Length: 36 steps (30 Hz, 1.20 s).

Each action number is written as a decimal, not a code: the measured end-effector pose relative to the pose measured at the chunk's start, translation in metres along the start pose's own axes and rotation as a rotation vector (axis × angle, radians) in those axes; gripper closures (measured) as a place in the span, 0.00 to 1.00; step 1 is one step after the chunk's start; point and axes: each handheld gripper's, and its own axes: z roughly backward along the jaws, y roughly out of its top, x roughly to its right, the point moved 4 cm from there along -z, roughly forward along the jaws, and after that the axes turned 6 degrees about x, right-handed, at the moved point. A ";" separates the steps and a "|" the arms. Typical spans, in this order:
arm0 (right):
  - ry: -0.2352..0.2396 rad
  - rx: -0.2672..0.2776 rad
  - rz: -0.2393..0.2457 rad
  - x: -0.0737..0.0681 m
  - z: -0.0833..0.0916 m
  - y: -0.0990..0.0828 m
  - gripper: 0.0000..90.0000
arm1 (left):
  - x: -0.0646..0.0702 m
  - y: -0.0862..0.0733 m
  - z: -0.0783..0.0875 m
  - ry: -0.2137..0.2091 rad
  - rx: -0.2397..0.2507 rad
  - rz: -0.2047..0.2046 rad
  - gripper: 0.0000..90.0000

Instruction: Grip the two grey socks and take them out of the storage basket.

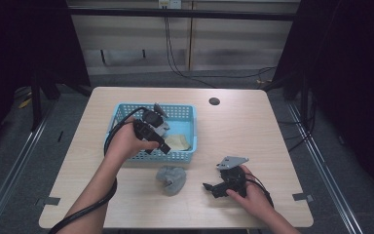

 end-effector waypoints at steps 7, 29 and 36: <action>0.001 -0.001 -0.002 0.000 0.000 0.000 0.12 | -0.032 0.007 -0.018 0.065 0.037 0.064 0.33; 0.000 0.000 0.000 0.000 0.000 0.000 0.12 | -0.097 -0.011 -0.071 0.204 0.036 0.206 0.40; 0.000 0.000 -0.001 0.000 0.000 0.000 0.12 | -0.099 -0.015 -0.079 0.200 -0.003 0.216 0.52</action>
